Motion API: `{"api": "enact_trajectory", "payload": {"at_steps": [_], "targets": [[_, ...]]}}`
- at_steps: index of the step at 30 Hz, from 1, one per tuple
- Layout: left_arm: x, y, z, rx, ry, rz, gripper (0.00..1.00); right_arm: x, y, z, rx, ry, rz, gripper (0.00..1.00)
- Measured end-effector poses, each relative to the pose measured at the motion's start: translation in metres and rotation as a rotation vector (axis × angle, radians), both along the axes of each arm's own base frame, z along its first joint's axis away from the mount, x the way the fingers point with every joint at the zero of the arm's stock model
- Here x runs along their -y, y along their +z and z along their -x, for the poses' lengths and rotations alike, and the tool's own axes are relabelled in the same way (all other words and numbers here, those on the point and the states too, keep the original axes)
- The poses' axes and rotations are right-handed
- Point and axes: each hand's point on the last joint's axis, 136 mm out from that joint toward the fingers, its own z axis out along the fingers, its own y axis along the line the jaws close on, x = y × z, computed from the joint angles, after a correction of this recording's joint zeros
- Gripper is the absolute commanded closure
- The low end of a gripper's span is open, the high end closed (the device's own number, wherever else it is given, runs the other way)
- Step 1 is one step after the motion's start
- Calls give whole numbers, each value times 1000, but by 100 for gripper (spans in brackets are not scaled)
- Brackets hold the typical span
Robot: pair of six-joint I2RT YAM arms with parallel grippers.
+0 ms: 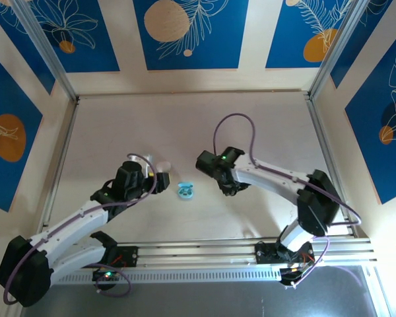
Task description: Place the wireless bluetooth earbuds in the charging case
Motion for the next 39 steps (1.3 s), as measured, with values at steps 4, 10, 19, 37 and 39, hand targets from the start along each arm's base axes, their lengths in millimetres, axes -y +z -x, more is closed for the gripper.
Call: {"api": "enact_trajectory", "payload": {"at_steps": [4,10,19,37,39], "targets": [[0,-37,12,-135,-19,-40,67,-6,-5,3,-7,-21,-152,82],[7,-74,23,-285,-53,-72,85,-14,-6,4,-5,-37,-276,82],[18,-85,22,-327,-83,-48,89,-13,-13,9,-23,-45,-309,82],[63,-81,16,-326,-175,31,91,-16,-13,5,-21,-55,-338,82],[66,-81,18,-327,-182,34,91,-16,-13,5,-20,-55,-338,82]]}}
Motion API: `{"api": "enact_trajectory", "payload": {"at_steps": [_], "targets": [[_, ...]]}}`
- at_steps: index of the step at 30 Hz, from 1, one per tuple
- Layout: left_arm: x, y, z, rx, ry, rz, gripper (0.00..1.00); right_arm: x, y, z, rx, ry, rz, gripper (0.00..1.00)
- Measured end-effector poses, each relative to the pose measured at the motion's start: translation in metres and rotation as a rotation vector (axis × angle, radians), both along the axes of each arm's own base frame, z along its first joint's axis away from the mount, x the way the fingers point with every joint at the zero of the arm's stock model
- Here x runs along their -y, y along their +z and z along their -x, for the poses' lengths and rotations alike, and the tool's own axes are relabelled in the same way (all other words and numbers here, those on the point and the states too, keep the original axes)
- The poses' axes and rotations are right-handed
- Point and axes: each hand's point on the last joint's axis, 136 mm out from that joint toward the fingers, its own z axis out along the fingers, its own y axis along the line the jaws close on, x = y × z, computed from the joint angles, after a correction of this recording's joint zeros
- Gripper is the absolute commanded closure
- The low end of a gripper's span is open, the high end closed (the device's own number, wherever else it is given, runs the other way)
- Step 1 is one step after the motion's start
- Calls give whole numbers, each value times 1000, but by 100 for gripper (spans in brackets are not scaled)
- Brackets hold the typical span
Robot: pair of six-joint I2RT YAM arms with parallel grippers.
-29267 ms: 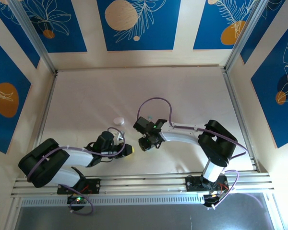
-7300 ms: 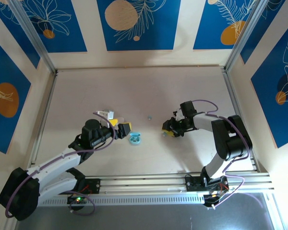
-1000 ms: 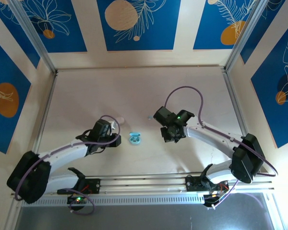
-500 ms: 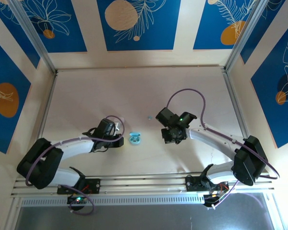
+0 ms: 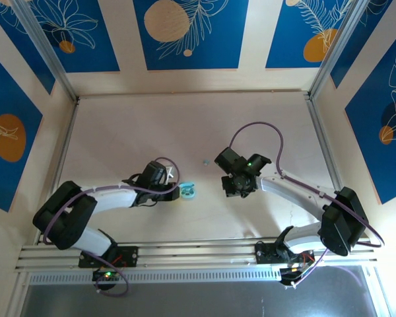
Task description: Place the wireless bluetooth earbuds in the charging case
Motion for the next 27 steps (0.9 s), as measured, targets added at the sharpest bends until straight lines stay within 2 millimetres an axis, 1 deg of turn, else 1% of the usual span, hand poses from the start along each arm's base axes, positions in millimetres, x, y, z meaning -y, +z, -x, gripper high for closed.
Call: {"api": "enact_trajectory", "payload": {"at_steps": [6,10,12,15,18,21,24,26,27], "targets": [[9,3,3,4,-9,23,91,-1,0,0,-2,1,-2,82],[11,6,4,6,-6,30,90,-2,0,-1,3,2,-8,83],[10,11,3,19,2,34,89,-5,0,-2,11,7,-14,83],[7,29,0,65,16,47,84,-10,0,-2,24,30,-9,83],[1,52,-3,128,33,65,75,-17,-6,-1,40,74,25,83],[-10,76,-9,192,58,90,60,-22,-12,0,57,124,85,84],[-31,96,-22,251,120,108,43,-30,-14,-4,93,175,142,84],[-47,106,-33,279,171,117,26,-39,-12,-7,131,213,177,84],[-53,109,-37,291,189,120,20,-43,-11,-8,149,228,191,84]]}}
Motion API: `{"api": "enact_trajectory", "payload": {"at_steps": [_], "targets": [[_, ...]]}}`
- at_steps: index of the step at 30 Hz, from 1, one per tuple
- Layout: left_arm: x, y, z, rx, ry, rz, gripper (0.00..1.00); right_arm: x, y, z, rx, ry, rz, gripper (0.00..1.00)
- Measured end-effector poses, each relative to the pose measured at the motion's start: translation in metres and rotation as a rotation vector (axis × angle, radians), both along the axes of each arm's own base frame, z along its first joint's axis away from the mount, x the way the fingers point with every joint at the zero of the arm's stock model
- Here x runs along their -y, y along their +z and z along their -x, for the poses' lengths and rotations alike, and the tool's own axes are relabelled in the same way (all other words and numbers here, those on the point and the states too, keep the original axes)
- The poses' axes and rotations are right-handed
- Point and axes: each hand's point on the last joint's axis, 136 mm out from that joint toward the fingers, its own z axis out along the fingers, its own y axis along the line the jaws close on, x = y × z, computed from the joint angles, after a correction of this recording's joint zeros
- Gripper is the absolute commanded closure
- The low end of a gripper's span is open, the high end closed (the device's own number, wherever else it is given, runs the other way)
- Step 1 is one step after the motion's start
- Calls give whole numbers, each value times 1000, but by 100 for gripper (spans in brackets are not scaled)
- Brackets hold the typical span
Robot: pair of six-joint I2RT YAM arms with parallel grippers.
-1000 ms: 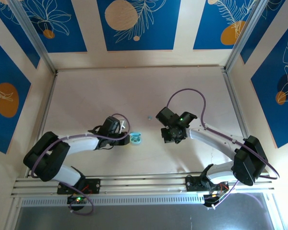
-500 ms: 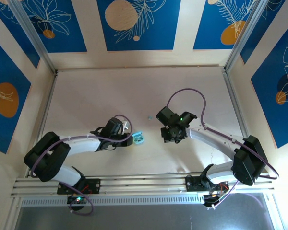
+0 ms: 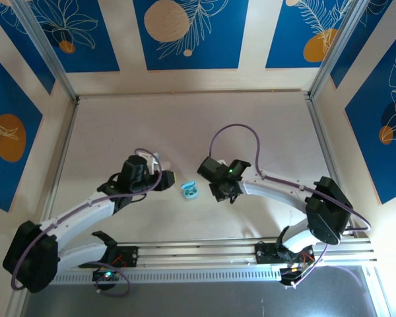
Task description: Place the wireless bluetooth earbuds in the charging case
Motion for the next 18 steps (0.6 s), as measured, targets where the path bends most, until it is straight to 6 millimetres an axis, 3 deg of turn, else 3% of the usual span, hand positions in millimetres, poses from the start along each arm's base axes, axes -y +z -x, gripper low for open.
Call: {"api": "enact_trajectory", "payload": {"at_steps": [5,9,14,18], "targets": [[-15,6,-15,26,51,22,1,-30,3,-6,82,83,69,84],[-25,-1,-20,38,89,50,0,-50,0,-9,123,121,117,84],[-52,-26,-13,2,172,65,0,-73,-6,-9,157,165,161,84],[-57,-12,-11,53,190,94,0,-83,-12,-10,173,181,193,84]]}}
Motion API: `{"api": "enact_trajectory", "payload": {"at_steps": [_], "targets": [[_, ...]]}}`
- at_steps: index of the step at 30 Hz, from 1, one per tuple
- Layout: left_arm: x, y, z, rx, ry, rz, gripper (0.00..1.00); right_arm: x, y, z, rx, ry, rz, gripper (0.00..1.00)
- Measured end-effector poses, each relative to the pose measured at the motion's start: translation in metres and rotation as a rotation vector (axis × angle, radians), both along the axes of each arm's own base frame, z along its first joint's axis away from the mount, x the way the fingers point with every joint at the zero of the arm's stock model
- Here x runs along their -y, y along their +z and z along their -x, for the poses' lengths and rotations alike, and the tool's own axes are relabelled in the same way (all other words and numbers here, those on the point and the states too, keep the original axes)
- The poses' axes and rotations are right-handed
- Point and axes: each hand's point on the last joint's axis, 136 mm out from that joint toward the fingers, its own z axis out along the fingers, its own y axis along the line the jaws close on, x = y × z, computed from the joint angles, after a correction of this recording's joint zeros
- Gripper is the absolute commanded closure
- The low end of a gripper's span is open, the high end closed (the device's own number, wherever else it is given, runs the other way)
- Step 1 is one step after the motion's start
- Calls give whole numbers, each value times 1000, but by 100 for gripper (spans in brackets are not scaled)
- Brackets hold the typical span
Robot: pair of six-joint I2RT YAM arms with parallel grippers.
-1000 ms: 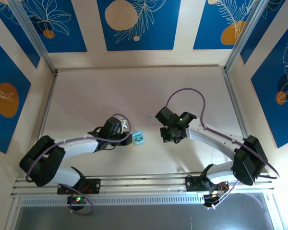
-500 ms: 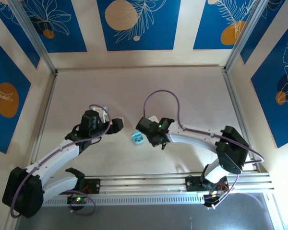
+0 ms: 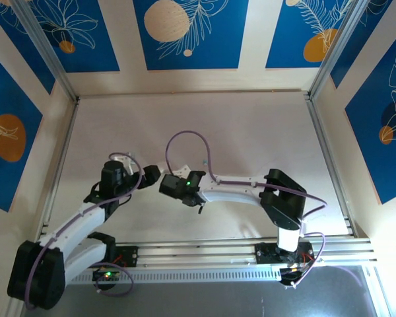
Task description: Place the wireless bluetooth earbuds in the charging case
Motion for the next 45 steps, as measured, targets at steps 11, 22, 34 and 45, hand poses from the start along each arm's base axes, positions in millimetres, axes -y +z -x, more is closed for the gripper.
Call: {"api": "enact_trajectory", "payload": {"at_steps": [11,22,34,45], "targets": [[-1,16,0,54,2,16,0,-6,-12,-6,19,3,55,84],[0,12,0,40,-2,19,0,-13,-16,-9,19,4,53,84],[3,13,-1,42,-14,28,0,-15,-24,-10,11,18,75,84],[4,14,-2,45,-18,34,0,-14,-28,-11,6,13,87,84]]}}
